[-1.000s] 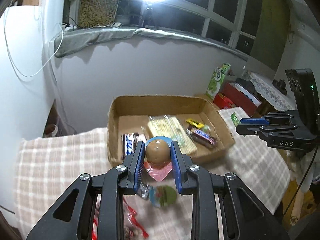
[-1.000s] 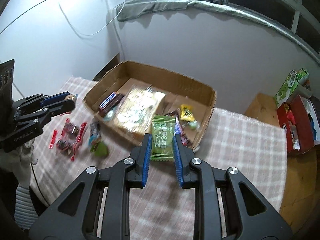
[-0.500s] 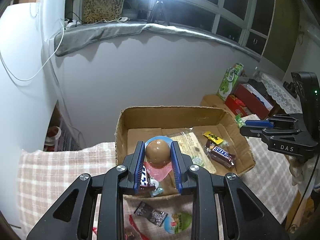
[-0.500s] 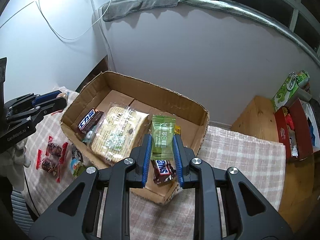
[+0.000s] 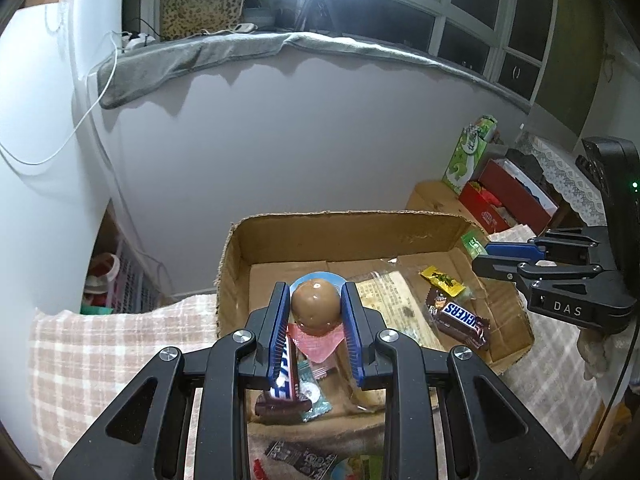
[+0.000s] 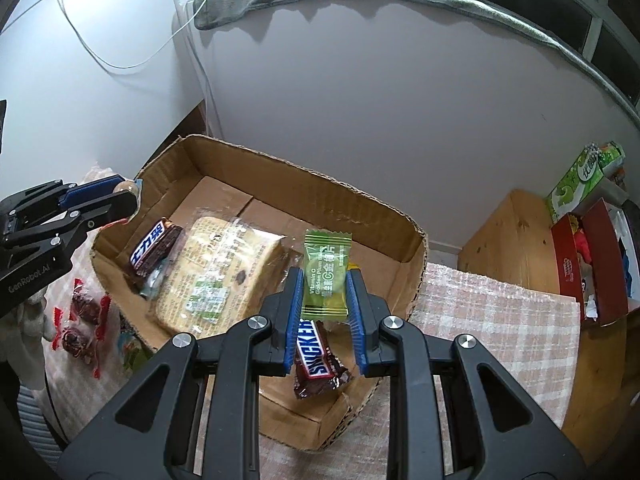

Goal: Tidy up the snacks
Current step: 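Carry both candies into the box and open both tools to release them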

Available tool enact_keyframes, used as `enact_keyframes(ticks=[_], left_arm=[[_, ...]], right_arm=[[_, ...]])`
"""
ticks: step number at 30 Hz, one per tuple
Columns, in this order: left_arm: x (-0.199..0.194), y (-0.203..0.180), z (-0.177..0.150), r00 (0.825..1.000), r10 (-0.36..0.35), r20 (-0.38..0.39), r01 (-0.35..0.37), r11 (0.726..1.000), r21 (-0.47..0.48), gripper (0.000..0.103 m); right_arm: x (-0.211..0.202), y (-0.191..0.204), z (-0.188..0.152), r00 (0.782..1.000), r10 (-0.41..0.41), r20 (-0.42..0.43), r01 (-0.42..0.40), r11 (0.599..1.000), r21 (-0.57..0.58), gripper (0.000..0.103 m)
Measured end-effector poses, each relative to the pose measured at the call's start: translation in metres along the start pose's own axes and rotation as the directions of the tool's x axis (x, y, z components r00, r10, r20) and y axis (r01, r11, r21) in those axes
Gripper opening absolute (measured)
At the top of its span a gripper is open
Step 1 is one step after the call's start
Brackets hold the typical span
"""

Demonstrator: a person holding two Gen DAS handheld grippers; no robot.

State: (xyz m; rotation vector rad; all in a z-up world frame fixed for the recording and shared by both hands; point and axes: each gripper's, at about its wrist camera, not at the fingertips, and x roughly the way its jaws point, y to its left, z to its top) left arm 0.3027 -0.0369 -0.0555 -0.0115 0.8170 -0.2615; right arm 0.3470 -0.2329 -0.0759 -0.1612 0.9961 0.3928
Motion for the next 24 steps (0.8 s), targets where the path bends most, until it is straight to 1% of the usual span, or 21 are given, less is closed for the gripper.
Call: enact_keyframes(ticks=[7,8,9,11,12,13,14,16,17,18,21,24], left_arm=[[0.004,-0.007,0.001,1.0,-0.001,-0.007,0.002,1.0,0.012,0.025],[0.004,-0.007,0.002,1.0,0.0,-0.007,0.0,1.0,0.014,0.026],[0.003,-0.008,0.002,1.0,0.004,-0.005,-0.004,1.0,0.017,0.029],[0.003,-0.009,0.002,1.0,0.003,-0.004,-0.003,1.0,0.02,0.029],[0.002,-0.01,0.002,1.0,0.002,-0.005,-0.002,1.0,0.024,0.03],[0.001,-0.01,0.002,1.0,0.004,-0.008,-0.004,1.0,0.029,0.03],[0.001,-0.011,0.002,1.0,0.01,-0.01,-0.01,0.999,0.035,0.032],[-0.003,-0.012,0.0,1.0,0.026,-0.003,-0.026,0.999,0.044,0.036],[-0.005,-0.013,-0.001,1.0,0.029,-0.001,-0.029,0.999,0.044,0.04],[-0.008,-0.012,-0.001,1.0,0.027,0.003,-0.027,0.999,0.043,0.041],[-0.02,-0.009,-0.004,0.999,0.026,0.022,-0.026,0.999,0.032,0.041],[-0.034,-0.005,-0.008,0.999,0.022,0.04,-0.023,1.0,0.017,0.041]], right_arm=[[0.002,-0.004,0.001,1.0,0.006,-0.002,-0.006,1.0,0.003,0.023],[0.001,-0.004,0.001,1.0,0.008,-0.001,-0.008,1.0,0.002,0.023],[0.001,-0.003,0.0,1.0,0.011,0.0,-0.011,1.0,0.0,0.023],[-0.001,-0.002,0.0,1.0,0.018,0.003,-0.018,1.0,-0.004,0.025],[-0.002,-0.001,-0.001,1.0,0.02,0.003,-0.02,1.0,-0.006,0.029],[-0.004,0.0,-0.002,1.0,0.018,0.008,-0.018,1.0,-0.01,0.047],[-0.007,0.002,-0.003,1.0,0.007,0.022,-0.006,1.0,-0.017,0.068],[-0.015,0.004,-0.005,0.999,-0.009,0.052,0.01,1.0,-0.026,0.082],[-0.019,0.004,-0.006,0.998,-0.004,0.06,0.006,1.0,-0.027,0.083],[-0.022,0.004,-0.007,0.998,-0.003,0.063,0.005,1.0,-0.025,0.083],[-0.032,0.003,-0.013,0.998,-0.002,0.067,0.002,1.0,-0.01,0.084],[-0.04,0.0,-0.021,0.998,0.018,0.066,-0.018,1.0,0.01,0.084]])
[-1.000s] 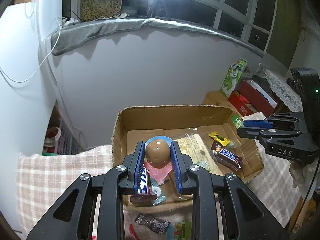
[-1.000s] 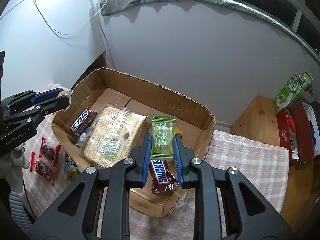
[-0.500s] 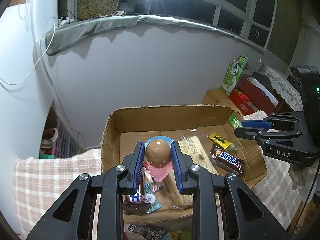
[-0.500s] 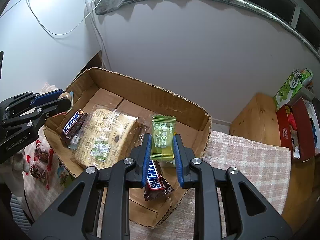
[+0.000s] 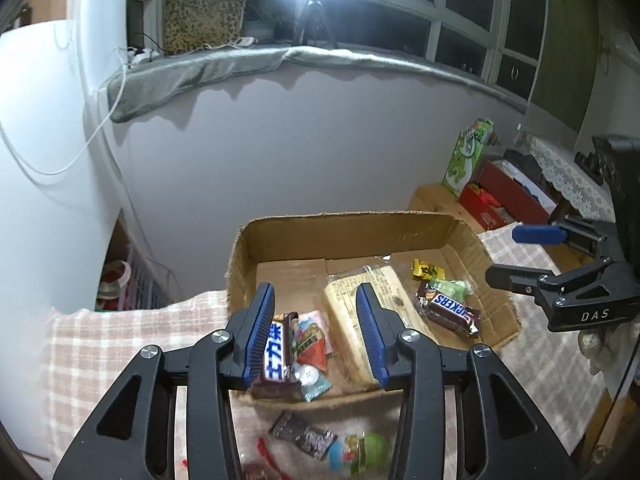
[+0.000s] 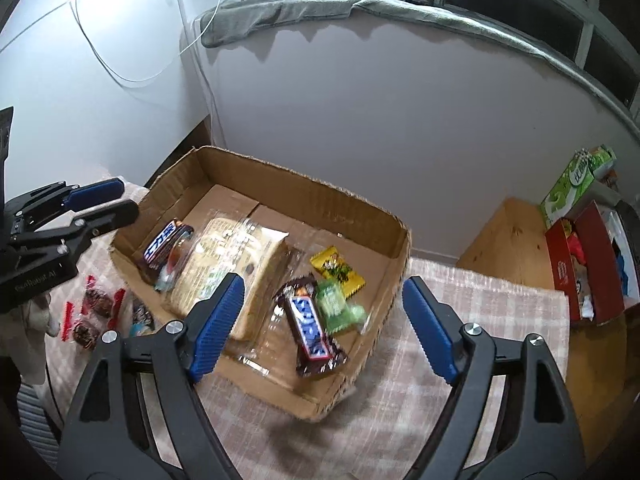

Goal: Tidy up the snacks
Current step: 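Carry both candies into the box and open both tools to release them, then move both open tools back to the red chocolate packs and cup jelly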

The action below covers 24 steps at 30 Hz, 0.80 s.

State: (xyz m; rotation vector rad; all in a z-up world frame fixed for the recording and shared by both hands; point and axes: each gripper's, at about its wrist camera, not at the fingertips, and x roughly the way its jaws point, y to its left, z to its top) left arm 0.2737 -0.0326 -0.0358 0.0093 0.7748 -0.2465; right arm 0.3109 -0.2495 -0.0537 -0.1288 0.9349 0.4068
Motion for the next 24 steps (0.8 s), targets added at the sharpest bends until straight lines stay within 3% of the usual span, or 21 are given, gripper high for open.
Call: enact_keyframes(ticks=[8,17,20,24], left_arm=[[-0.051,0.013,-0.022,0.997,0.01,0.075,-0.008,1.0,-0.028,0.041],[-0.109,0.031,-0.076,0.99,0.03,0.135,-0.022,0.998,-0.061,0.041],[-0.121,0.037,-0.095,0.989,0.045,0.141,-0.034,0.996,-0.077,0.059],[-0.129,0.051,-0.119,0.991,0.032,0.131,-0.011,0.988,-0.156,0.061]], right_arm=[[-0.032,0.003,-0.032,0.999,0.038,0.021,-0.039,0.999,0.017,0.084],[-0.068,0.024,-0.073,0.994,0.07,0.08,-0.067,0.997,-0.037,0.084],[-0.074,0.029,-0.086,0.992,0.088,0.091,-0.084,0.995,-0.048,0.084],[-0.072,0.037,-0.102,0.99,0.126,0.067,-0.124,0.991,-0.045,0.084]])
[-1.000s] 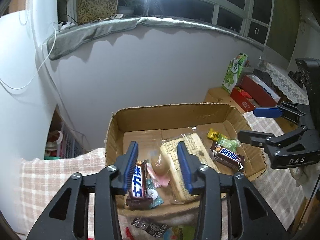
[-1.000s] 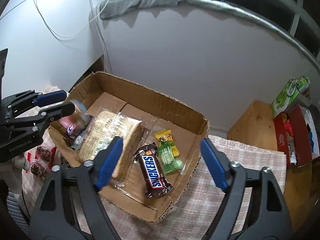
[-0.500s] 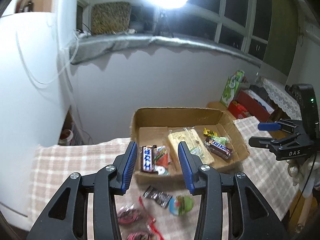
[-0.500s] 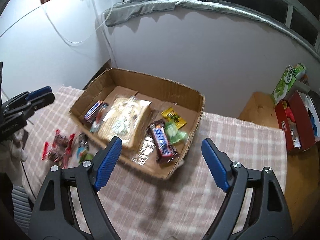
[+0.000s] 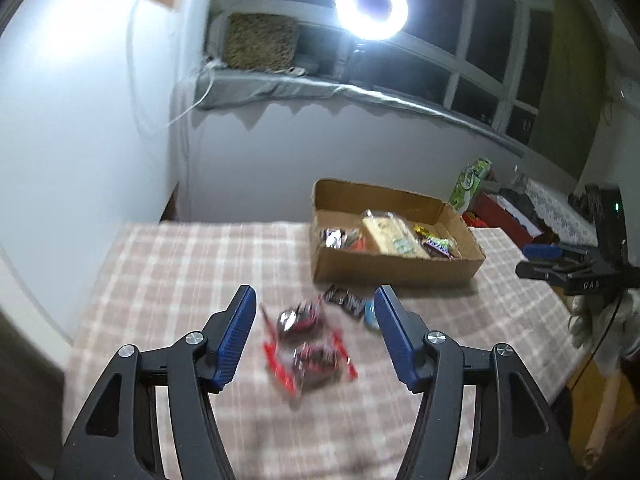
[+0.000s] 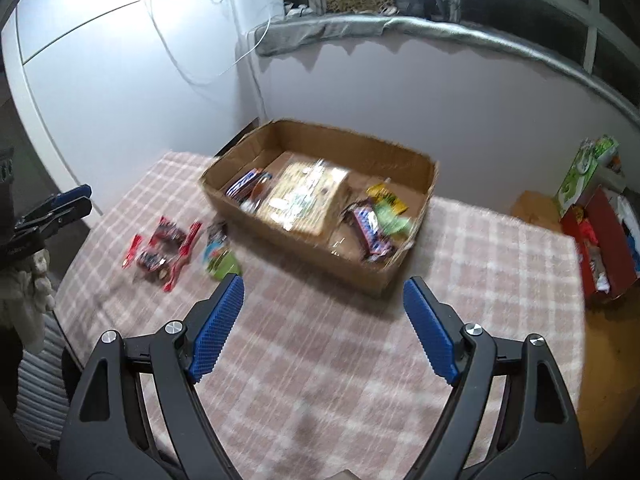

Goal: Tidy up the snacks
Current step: 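Move both open tools back to the red chocolate packs and cup jelly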

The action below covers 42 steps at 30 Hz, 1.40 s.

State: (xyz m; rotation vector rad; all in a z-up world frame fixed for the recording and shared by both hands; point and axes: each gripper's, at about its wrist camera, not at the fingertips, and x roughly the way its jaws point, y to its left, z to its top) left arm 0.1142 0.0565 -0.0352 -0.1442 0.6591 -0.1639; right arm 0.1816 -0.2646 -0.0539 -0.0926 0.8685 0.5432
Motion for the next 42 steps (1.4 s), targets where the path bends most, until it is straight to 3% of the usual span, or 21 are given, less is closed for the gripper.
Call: enact_keyframes(ticks=[5,11,17,21,28,32,42], left_arm=[[-0.006,0.01,-0.028,1.0,0.012,-0.028,-0.013,0.999,-0.04,0.061],[-0.003,0.013,-0.057,0.998,-0.006,-0.064,0.0,0.997,-0.083,0.061],[0.005,0.017,-0.07,0.997,-0.031,-0.074,0.021,0.991,-0.131,0.061],[0.012,0.016,-0.075,0.996,-0.037,-0.083,0.025,0.99,-0.14,0.061],[0.028,0.017,-0.072,0.992,-0.054,-0.114,0.039,0.99,-0.132,0.061],[0.036,0.018,-0.071,0.989,-0.07,-0.129,0.053,0.99,-0.133,0.061],[0.052,0.022,-0.065,0.982,-0.097,-0.164,0.072,0.986,-0.152,0.061]], right_arm=[[0.012,0.002,-0.02,0.995,0.085,-0.047,-0.081,0.994,0.072,0.084],[0.027,0.014,-0.039,0.994,0.088,-0.059,-0.083,0.993,0.089,0.084],[0.037,0.033,-0.036,0.994,0.097,-0.056,-0.095,0.995,0.039,0.084],[0.047,0.043,-0.027,0.994,0.092,-0.064,-0.092,0.996,0.008,0.083],[0.069,0.067,-0.014,0.981,0.164,-0.106,-0.169,0.985,-0.043,0.064],[0.086,0.08,-0.008,0.973,0.189,-0.131,-0.197,0.979,-0.053,0.063],[0.121,0.093,0.014,0.983,0.109,-0.15,-0.125,0.987,-0.099,0.062]])
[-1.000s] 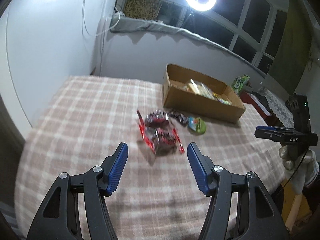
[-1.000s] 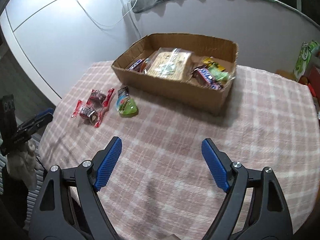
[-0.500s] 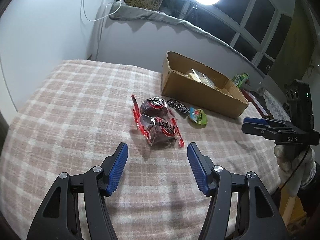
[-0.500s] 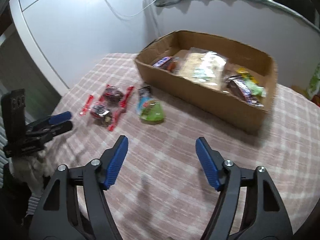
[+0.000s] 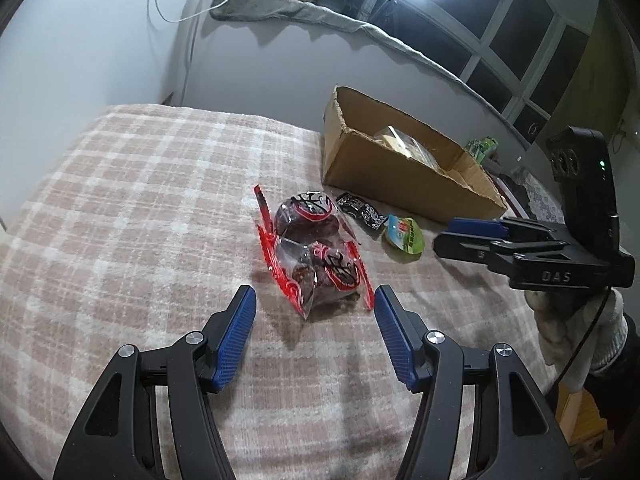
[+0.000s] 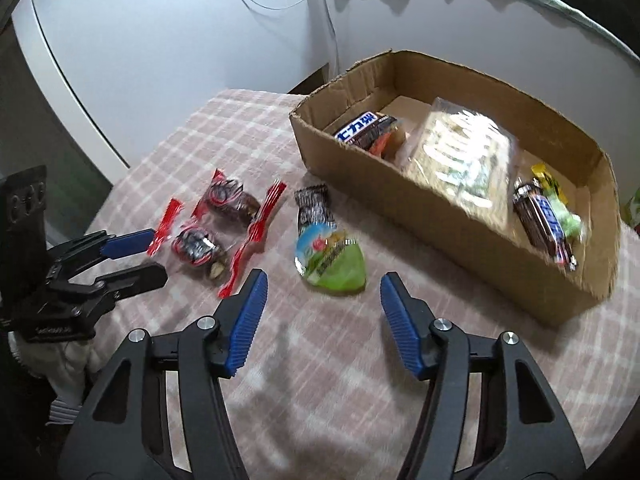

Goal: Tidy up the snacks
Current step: 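Move both open tools back to the red chocolate packs and cup jelly, then grasp a red chocolate pack with the left tool while the right tool grasps the cup jelly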

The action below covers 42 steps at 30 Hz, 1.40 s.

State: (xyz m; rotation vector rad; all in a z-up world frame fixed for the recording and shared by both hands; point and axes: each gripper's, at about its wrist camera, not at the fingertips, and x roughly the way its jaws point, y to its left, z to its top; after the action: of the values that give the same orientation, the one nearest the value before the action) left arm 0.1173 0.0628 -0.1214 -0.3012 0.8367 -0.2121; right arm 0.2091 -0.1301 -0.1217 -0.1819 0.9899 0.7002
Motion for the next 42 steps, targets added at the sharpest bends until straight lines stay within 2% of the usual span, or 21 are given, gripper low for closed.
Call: enact_keyframes(ticks=[12,13,14,16,18,30,42], left_arm=[[0.006,0.001,0.02,1.0,0.01,-0.022,-0.009,1.0,0.008,0.061],[0.007,0.0,0.022,1.0,0.015,-0.022,-0.015,1.0,0.016,0.061],[0.008,0.0,0.023,1.0,0.016,-0.024,-0.015,1.0,0.021,0.061],[0.011,0.0,0.025,0.999,0.006,-0.032,-0.005,1.0,0.023,0.06],[0.015,-0.001,0.025,0.999,0.002,-0.042,0.0,1.0,0.028,0.053],[0.017,-0.028,0.019,0.998,0.014,-0.06,-0.005,0.989,0.15,0.052],[0.018,-0.037,0.014,0.997,-0.022,-0.08,0.036,0.982,0.183,0.052]], right_arm=[[0.036,0.008,0.028,0.998,-0.025,-0.056,0.023,0.999,-0.037,0.062],[0.038,0.009,0.029,0.998,-0.025,-0.061,0.023,0.999,-0.039,0.057],[0.04,0.01,0.029,0.997,-0.023,-0.075,0.02,0.999,-0.041,0.046],[0.043,0.01,0.028,0.995,-0.028,-0.095,0.024,0.998,-0.051,0.042],[0.043,0.012,0.028,0.994,-0.039,-0.099,0.032,0.997,-0.065,0.042],[0.041,0.022,0.022,0.989,-0.057,-0.134,0.041,0.993,-0.113,0.042],[0.031,0.014,0.011,0.982,-0.081,-0.169,0.058,0.989,-0.136,0.042]])
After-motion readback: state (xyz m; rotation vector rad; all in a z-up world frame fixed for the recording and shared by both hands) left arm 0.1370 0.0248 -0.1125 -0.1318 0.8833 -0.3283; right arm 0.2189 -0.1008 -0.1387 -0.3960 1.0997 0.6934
